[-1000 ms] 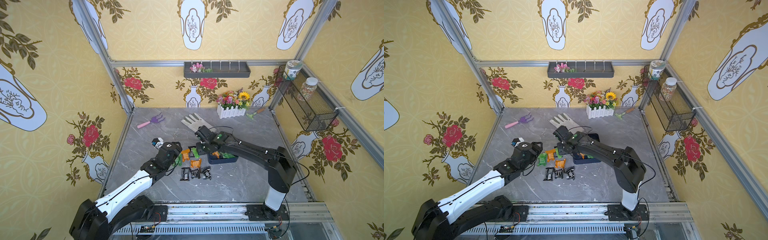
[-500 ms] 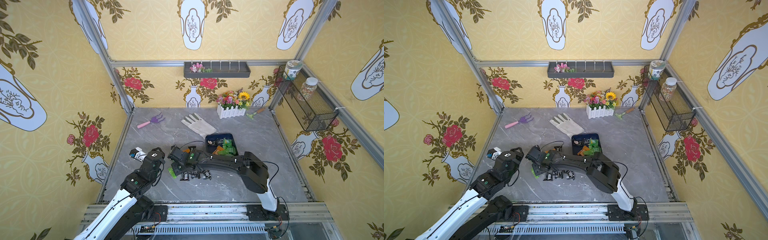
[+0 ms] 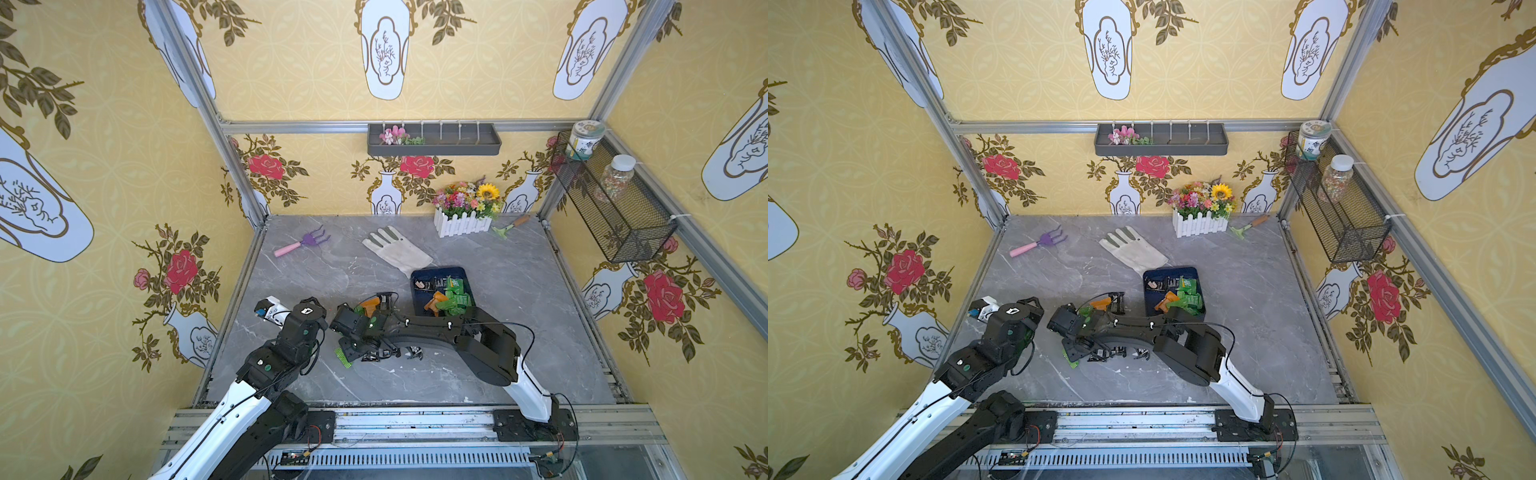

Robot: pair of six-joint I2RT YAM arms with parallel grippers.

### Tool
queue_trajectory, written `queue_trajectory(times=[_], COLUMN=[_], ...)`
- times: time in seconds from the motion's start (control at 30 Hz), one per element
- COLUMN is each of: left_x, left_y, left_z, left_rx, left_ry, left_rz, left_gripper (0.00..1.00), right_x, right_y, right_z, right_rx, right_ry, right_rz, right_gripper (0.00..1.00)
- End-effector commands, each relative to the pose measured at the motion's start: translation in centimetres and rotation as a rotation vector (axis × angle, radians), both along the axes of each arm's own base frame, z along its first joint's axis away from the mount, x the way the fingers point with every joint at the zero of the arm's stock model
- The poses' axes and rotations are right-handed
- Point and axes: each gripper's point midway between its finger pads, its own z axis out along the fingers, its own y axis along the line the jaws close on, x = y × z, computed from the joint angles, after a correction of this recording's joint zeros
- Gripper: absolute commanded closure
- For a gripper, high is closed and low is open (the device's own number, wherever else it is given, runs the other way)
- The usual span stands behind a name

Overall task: Take the cookies out of the storage box
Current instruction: Place the cookie at the center of the board.

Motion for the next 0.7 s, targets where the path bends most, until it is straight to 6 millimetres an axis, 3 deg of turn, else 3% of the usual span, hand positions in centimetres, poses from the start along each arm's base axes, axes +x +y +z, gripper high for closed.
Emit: queue_trajectory(times=[0.0,0.2,0.4,0.53,0.67], left_x=[0.3,0.9,1.5,1.8,2.1], left_y=[-0.7,-2.0,-3.8,-4.6,-6.1], left_z=[0.4,1.1,2.1,1.9,1.5], left_rx=[0.012,0.008,-0.027,-0.046,-0.078], left_ry=[-0.017,-0.059,-0.112,-0.107,-0.105], left_rz=[-0.050,-0.127,-0.208,-0.238,-0.291], left_gripper=[0.50,0.50,0.50,0.49,0.51], right_x=[0.3,0.2,-0.2,-0.4,-0.2], right_y=[0.7,0.6,0.2,-2.2,-5.9], right_z=[0.7,2.7,6.9,8.0,9.1], right_rx=[0.023,0.055,0.190,0.211,0.201], right_ry=[-0.028,-0.046,-0.087,-0.102,-0.153], right_rz=[0.013,0.035,0.030,-0.041,-0.136], right_gripper=[0.43,0.35,0.33,0.33,0.33])
